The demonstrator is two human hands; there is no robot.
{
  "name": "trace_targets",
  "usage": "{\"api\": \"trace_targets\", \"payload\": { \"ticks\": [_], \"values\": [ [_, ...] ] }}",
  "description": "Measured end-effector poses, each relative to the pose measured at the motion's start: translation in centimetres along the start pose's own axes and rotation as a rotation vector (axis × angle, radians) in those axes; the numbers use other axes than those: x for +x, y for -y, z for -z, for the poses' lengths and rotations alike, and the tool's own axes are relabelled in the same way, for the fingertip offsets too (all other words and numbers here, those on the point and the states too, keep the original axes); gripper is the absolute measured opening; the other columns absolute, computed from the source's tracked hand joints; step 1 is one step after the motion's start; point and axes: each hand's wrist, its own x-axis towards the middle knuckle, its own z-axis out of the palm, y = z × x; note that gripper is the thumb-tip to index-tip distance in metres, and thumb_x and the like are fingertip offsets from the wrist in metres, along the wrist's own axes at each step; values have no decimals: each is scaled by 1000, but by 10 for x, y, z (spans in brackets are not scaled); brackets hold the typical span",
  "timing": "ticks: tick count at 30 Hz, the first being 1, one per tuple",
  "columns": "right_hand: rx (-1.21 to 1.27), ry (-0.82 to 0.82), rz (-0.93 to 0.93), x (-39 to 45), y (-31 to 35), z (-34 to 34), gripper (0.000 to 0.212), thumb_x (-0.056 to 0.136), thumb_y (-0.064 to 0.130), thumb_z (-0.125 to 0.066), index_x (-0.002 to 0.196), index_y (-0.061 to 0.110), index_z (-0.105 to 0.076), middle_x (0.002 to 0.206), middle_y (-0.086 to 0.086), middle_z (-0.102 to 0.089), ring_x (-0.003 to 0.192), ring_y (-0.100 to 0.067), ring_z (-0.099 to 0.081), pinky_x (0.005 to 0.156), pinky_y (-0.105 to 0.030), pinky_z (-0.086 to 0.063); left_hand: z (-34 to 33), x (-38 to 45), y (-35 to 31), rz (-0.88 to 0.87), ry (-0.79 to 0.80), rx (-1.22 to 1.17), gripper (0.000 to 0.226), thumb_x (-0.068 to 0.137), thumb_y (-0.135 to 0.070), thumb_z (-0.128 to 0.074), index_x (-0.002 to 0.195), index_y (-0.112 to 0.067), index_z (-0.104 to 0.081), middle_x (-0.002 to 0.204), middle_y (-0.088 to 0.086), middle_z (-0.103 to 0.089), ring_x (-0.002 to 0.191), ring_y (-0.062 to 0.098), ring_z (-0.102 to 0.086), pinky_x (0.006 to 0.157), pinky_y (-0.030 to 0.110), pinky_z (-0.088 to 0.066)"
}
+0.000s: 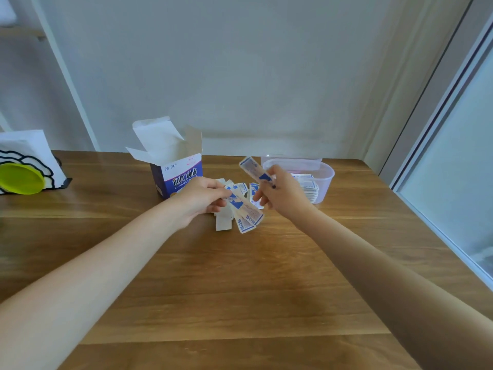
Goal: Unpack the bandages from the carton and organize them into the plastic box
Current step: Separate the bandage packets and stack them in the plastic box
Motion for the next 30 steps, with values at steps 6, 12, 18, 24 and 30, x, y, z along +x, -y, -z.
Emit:
{"api": "trace_targets", "payload": {
  "ticks": [6,12,18,24,30],
  "values": [
    [-260,17,133,1,14,27,24,82,22,-69,63,19,-55,56,8,-48,48,-4,-38,37,-7,-31,10,7,-1,-1,-88,59,9,87,-12,-62,93,-5,-63,80,10,-61,68,13,-55,64,21,-51],
    [-6,157,95,4,31,39,20,80,7,-69,69,15,-55,69,0,-58,58,-7,-47,55,-16,-40,13,6,-13,-142,-150,136,4,87,-14,-62,89,-11,-61,73,3,-59,65,11,-55,65,18,-48],
    [239,189,81,5,32,39,17,80,3,-69,70,14,-60,69,-2,-62,61,-12,-53,61,-19,-46,9,1,-16,-158,-104,121,4,87,-15,-63,84,-14,-62,73,2,-61,64,11,-57,66,19,-50],
    [-139,178,17,0,18,17,10,89,15,-58,94,9,-65,92,-4,-63,86,-16,-56,78,-30,-48,-3,-7,-17,-119,43,-147,5,88,-10,-60,84,-8,-63,79,7,-65,66,9,-65,68,17,-57],
    [-448,31,255,-1,-2,13,11,91,7,-47,99,13,-51,88,-3,-64,81,-24,-60,64,-33,-48,-13,-7,-11,-92,127,33,9,92,-14,-55,98,-11,-61,94,7,-67,74,11,-68,72,23,-57]
  ]
}}
